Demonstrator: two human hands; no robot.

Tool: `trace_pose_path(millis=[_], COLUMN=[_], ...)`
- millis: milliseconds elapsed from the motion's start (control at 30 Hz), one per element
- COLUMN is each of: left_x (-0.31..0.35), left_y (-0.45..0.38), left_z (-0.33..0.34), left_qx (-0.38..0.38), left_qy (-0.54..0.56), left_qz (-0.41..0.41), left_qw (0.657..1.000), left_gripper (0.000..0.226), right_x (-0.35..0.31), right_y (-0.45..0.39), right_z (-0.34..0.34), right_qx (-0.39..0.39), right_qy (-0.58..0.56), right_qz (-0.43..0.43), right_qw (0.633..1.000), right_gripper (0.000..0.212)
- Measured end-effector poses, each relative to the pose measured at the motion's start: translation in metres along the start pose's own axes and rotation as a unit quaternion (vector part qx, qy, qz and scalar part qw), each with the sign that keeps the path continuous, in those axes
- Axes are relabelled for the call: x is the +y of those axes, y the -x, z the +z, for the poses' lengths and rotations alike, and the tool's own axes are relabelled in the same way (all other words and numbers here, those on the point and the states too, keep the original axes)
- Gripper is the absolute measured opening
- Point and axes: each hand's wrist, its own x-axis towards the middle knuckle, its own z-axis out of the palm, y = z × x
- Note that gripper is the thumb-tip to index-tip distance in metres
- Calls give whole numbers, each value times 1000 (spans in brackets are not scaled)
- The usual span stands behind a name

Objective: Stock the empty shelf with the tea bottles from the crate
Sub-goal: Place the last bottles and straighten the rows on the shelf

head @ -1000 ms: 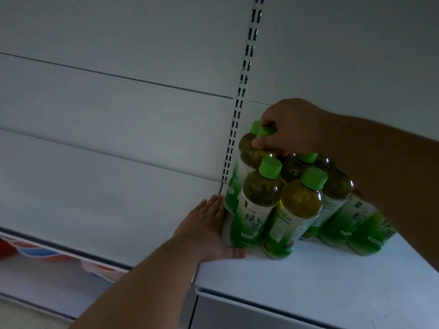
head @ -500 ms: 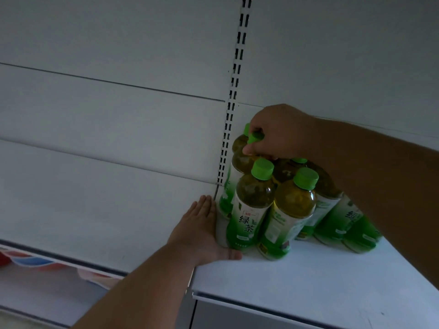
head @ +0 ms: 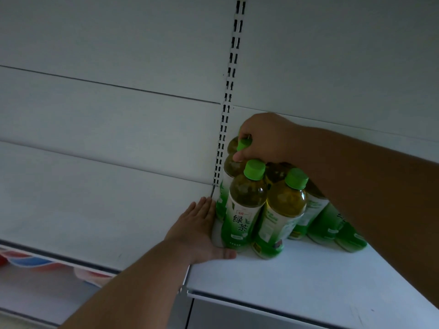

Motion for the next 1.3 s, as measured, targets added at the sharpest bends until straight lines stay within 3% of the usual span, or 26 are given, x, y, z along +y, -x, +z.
trace_pose_path(millis=[200,400,533,767,967,1300], left_x=[-1,-3,-2,0,0,1], left_y=[-2,-3,-3,-1,-2,-1], left_z=[1,3,2,0,-1,-5], left_qx=[-4,-5,-3,-16,-15,-43], left_qy=[-15,-18,-17,-24,-31,-45], left_qz=[5,3,1,-1,4,10], left_qw=[1000,1000,1000,1000,999,998], left_gripper=[141,143,143,143,143,138], right_x=[0,-3,-3,-15,-25,-36], right_y=[4,12,34,58,55,54], right_z=[-3,-2,-10,-5,-8,-3], right_qx=[1,13,55,-87,-42,-14], right_qy=[3,-33,-78,-32,2,-7], right_qz=[-1,53,40,-1,-16,1], right_qw=[1000,998,995,996,999,1000], right_gripper=[37,51,38,44,38,48])
